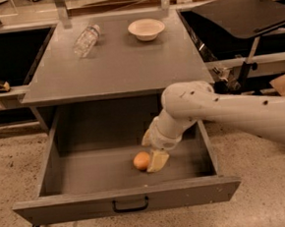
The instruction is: Pick orange from top drawer and place on counter
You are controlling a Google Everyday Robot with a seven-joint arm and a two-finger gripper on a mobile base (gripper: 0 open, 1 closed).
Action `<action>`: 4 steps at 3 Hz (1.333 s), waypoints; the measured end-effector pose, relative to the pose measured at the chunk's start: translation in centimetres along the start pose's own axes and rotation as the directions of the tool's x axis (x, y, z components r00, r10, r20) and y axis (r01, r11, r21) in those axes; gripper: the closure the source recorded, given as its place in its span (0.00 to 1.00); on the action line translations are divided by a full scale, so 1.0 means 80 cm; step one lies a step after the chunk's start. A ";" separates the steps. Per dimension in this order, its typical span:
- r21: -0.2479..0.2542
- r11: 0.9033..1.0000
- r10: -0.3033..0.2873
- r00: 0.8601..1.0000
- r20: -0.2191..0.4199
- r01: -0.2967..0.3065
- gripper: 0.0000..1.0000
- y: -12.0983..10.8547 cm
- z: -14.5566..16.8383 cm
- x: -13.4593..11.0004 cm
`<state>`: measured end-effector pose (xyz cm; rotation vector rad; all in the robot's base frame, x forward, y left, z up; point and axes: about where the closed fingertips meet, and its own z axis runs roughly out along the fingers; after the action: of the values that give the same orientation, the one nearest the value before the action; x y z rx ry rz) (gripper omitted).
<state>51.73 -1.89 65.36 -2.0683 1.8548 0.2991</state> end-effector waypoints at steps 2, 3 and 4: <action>-0.023 0.999 -0.031 0.999 0.022 0.031 0.54 -0.010 0.055 -0.008; -0.025 0.999 -0.028 0.999 0.027 0.029 0.77 -0.014 0.064 -0.009; -0.025 0.999 -0.028 0.999 0.028 0.029 0.99 -0.014 0.065 -0.009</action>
Offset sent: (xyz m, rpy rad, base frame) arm 0.0169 0.0367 -0.0515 0.0254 0.0165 0.0588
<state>53.14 0.87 61.00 -2.0950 1.8130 0.3436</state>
